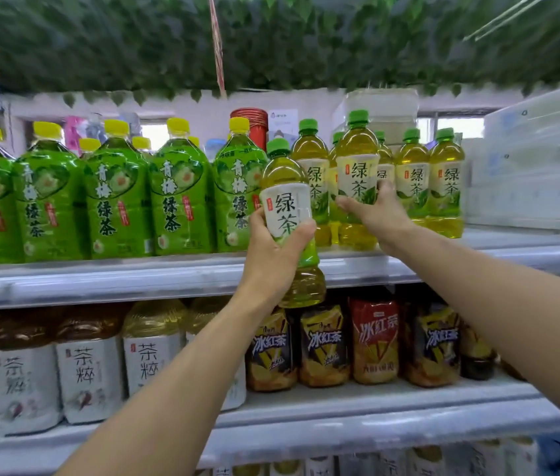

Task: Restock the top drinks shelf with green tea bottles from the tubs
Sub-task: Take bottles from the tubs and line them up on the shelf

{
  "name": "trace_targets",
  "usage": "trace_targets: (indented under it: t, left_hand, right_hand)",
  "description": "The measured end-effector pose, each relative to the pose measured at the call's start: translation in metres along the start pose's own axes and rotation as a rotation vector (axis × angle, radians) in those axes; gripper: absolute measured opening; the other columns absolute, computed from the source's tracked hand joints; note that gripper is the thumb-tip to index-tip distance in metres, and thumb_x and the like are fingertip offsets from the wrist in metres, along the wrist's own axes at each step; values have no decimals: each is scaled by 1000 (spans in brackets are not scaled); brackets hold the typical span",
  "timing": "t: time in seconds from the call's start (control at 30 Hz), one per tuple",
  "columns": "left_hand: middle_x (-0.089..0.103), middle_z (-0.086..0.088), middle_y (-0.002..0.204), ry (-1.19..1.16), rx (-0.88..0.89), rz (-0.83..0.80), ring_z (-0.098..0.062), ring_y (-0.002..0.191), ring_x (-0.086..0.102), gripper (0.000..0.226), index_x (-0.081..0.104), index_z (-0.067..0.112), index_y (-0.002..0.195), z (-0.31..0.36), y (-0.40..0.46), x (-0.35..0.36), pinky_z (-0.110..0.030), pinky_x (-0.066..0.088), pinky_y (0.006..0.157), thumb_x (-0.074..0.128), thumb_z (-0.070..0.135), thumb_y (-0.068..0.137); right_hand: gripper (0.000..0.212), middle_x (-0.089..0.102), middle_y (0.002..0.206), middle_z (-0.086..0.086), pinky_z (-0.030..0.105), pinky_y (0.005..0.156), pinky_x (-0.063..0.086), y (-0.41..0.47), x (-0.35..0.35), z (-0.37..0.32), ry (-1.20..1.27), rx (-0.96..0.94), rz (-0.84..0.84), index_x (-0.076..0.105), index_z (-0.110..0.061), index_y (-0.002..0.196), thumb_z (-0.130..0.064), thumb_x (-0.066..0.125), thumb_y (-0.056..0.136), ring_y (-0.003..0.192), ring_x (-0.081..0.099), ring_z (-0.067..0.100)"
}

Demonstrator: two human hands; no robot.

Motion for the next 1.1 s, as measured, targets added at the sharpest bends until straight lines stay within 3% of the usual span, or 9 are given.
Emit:
trace_targets:
  t: [0.27, 0.47, 0.6, 0.63, 0.7, 0.8, 0.9, 1.0, 1.1]
  left_hand:
    - [60, 10, 112, -29, 8, 21, -1, 100, 57, 52, 42, 22, 135, -1, 3, -1, -15, 43, 71, 67, 40, 92]
    - [57, 12, 108, 6, 2, 37, 2, 94, 55, 52, 42, 20, 135, 8, -4, 3, -7, 43, 62, 67, 39, 93]
    - [62, 4, 113, -42, 4, 46, -7, 101, 62, 56, 40, 19, 136, 12, -7, 3, -15, 49, 72, 70, 36, 92]
    - [63, 4, 113, -64, 10, 45, -7, 101, 63, 57, 39, 19, 137, 15, -7, 3, -14, 51, 71, 71, 33, 91]
    - [65, 4, 109, -151, 4, 33, -7, 97, 66, 63, 35, 17, 138, 23, -4, 7, -17, 56, 80, 74, 25, 90]
    - [67, -3, 112, -311, -13, -15, -20, 105, 69, 68, 29, 15, 140, 38, 1, 23, -45, 56, 98, 73, 11, 89]
    - [66, -4, 117, -314, -4, -131, -23, 111, 67, 58, 32, 16, 137, 49, 6, 45, -45, 56, 97, 70, 17, 92]
    - [58, -2, 133, -235, 44, -268, -16, 120, 60, 51, 37, 19, 139, 60, 17, 62, -22, 55, 90, 56, 45, 99]
    - [41, 0, 142, 39, 162, -107, -15, 130, 43, 73, 35, 20, 144, 57, 38, 58, -27, 42, 104, 51, 64, 88]
  right_hand:
    - [62, 51, 118, 1, 36, 99, 38, 18, 4, 12, -15, 31, -71, 34, -13, 135, -27, 73, 88, 111, 47, 18]
    - [74, 45, 139, 10, 49, 113, 33, 14, 6, 9, -157, 124, -141, 22, -13, 143, -37, 68, 90, 131, 42, 30]
    - [68, 38, 142, 11, 40, 109, 31, -30, -10, -27, -383, -227, 185, 26, -9, 146, -42, 58, 96, 132, 35, 25]
    - [62, 46, 133, 7, 35, 102, 37, -47, -9, -34, -306, -335, 152, 32, -11, 143, -43, 57, 96, 123, 42, 20]
    - [58, 58, 113, -4, 28, 89, 45, -81, 2, -40, -111, -311, -193, 45, -13, 134, -52, 55, 93, 104, 56, 9]
    - [49, 70, 109, -4, 30, 89, 54, -105, 13, -34, -114, -209, -547, 62, -18, 118, -51, 66, 82, 101, 67, 12]
    - [44, 73, 110, -6, 27, 92, 54, -96, -2, -36, -115, -288, -469, 61, -23, 119, -29, 81, 81, 103, 68, 8]
    - [62, 69, 108, -11, 28, 90, 55, -85, -25, -34, -216, -314, -250, 47, -24, 126, -37, 83, 76, 100, 66, 3]
    - [65, 68, 112, -8, 31, 93, 55, -63, -49, -25, -126, -255, -91, 43, -22, 127, -35, 83, 76, 102, 66, 8]
Point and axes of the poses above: each hand's wrist, its own y-axis towards the middle knuckle, its own x-axis out of the palm, z = x × y, the point moved 5 cm from there along y, towards the middle knuckle
